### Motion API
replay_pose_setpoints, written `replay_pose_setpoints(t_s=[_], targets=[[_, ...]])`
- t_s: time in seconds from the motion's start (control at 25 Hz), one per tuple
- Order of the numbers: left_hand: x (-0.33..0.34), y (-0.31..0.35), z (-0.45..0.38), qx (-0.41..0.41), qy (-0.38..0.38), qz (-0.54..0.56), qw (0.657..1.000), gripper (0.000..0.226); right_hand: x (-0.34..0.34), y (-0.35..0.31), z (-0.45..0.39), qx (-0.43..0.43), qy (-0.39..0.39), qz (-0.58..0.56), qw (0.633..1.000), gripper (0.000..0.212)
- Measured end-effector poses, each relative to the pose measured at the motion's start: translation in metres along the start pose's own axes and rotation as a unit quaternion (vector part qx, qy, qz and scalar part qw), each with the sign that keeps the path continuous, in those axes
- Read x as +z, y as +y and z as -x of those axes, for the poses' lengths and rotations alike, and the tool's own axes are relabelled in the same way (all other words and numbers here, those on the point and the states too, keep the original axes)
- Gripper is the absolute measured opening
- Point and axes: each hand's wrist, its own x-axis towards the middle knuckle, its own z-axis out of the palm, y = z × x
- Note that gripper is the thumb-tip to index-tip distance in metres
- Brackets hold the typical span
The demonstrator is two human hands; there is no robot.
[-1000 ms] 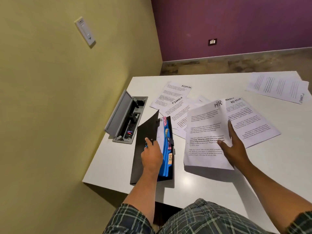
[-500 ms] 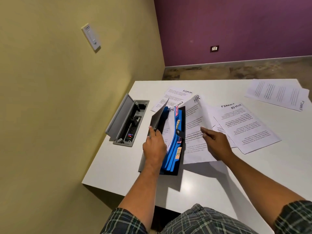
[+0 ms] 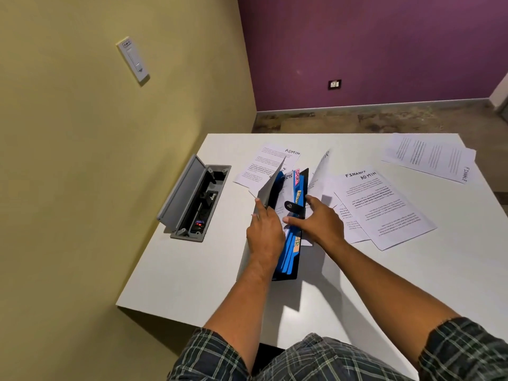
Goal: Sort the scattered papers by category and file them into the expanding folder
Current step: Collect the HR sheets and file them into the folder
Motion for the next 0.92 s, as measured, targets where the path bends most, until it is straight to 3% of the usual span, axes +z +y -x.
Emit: replay_pose_setpoints(t_s=[0.12,0.32,0.44,0.56,0.76,0.92], targets=[[0.004,0.005,0.003,0.007,-0.019,0.014,1.0,0.067,0.003,0.003,0.002,0.017,0.041,0.005,0.999,0.054],[-0.003,0.003,0.004,-0.013,-0.05,0.085,0.995,0.057,0.003,0.02,-0.007,0.073,0.054,-0.166,0.982,0.024],[-0.007,-0.007,0.0,-0.046,-0.046,0.128,0.99,0.044,0.007,0.032,-0.018,0.134,0.039,-0.31,0.941,0.028],[-0.006,-0.017,-0.001,-0.078,-0.04,0.201,0.976,0.052,0.01,0.034,-0.02,0.144,0.026,-0.389,0.91,0.033],[-0.012,-0.017,0.004,-0.082,-0.054,0.221,0.97,0.093,0.013,0.03,-0.02,0.121,0.013,-0.397,0.91,0.039],[-0.01,-0.017,0.004,-0.07,-0.071,0.221,0.97,0.084,0.014,0.028,-0.021,0.127,0.02,-0.405,0.905,0.04]])
